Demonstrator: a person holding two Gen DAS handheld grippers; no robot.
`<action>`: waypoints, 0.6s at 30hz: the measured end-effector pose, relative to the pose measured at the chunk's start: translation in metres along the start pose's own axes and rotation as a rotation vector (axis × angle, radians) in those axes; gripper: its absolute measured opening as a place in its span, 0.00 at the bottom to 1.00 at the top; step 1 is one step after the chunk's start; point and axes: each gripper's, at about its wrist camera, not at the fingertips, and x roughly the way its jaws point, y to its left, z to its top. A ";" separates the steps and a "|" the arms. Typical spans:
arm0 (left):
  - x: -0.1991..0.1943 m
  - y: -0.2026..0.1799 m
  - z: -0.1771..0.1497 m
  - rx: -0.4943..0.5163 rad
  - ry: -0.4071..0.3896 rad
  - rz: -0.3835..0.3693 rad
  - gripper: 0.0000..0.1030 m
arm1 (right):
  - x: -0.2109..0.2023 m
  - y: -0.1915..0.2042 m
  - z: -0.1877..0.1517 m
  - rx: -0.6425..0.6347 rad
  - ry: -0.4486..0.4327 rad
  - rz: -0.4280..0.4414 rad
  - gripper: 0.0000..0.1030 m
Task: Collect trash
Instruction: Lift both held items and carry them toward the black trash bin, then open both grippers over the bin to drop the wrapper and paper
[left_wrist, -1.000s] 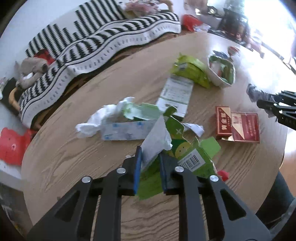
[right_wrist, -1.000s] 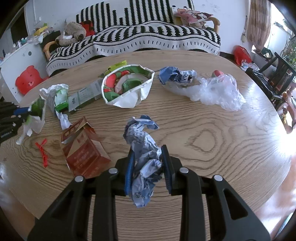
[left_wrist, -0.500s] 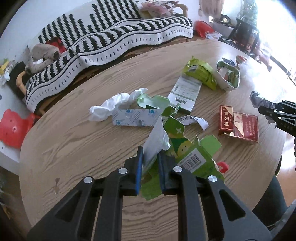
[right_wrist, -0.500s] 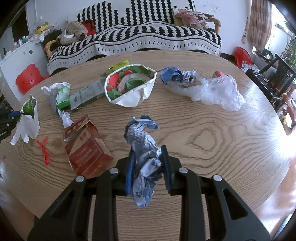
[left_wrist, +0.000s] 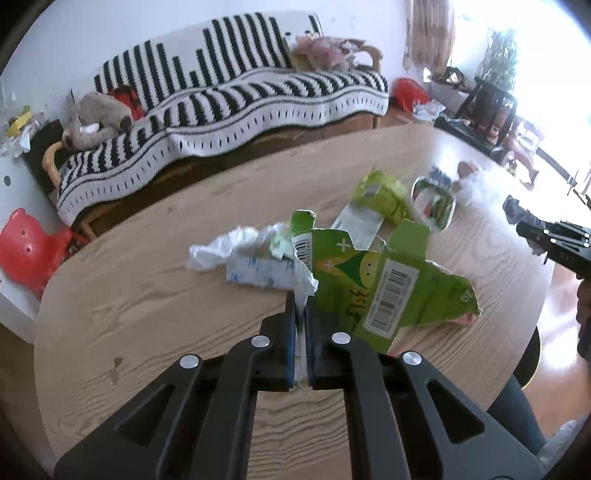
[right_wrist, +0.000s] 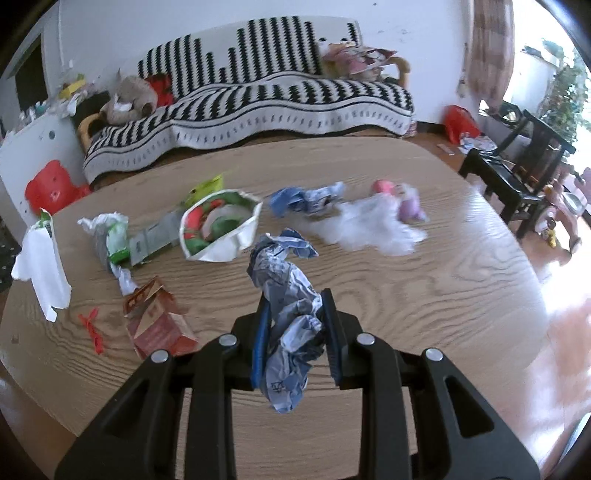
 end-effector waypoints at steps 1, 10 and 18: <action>-0.004 -0.001 0.002 -0.005 -0.011 -0.006 0.03 | -0.003 -0.004 -0.001 0.005 -0.007 -0.003 0.26; -0.050 -0.117 0.032 0.114 -0.127 -0.259 0.02 | -0.075 -0.075 -0.033 0.098 -0.090 -0.069 0.26; -0.018 -0.299 -0.012 0.315 0.015 -0.571 0.02 | -0.130 -0.171 -0.114 0.253 -0.044 -0.185 0.26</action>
